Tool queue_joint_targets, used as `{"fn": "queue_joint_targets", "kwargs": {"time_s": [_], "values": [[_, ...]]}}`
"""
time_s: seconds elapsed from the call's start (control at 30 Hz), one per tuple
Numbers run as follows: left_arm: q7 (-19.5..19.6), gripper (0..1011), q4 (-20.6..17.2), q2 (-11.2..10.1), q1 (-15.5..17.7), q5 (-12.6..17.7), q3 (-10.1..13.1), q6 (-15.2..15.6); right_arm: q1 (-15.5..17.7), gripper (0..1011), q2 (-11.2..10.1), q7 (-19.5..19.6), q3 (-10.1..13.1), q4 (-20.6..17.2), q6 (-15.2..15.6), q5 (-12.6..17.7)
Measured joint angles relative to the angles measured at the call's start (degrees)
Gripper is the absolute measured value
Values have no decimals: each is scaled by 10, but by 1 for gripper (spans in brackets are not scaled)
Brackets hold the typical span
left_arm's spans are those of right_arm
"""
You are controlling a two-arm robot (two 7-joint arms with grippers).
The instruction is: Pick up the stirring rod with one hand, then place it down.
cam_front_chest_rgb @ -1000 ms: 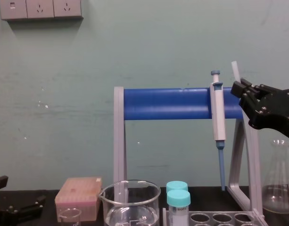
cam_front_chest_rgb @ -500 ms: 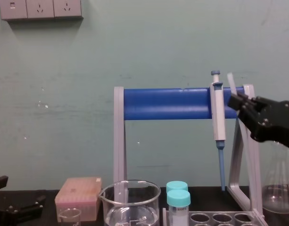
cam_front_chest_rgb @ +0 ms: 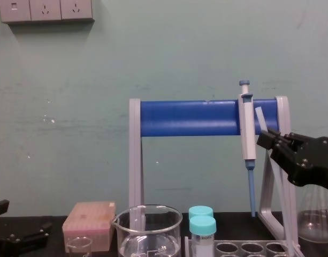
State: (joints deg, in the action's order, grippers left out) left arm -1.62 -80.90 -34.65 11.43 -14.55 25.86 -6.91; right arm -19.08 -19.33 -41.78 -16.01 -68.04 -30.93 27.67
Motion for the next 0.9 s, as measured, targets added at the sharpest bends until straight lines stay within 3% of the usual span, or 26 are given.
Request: {"fn": "queue_joint_targets", "kwargs": {"time_s": [0.9], "values": [[0,1000,0,0,0,0,0,0,-27,62,10,-40,-26,82,-13,11]]}}
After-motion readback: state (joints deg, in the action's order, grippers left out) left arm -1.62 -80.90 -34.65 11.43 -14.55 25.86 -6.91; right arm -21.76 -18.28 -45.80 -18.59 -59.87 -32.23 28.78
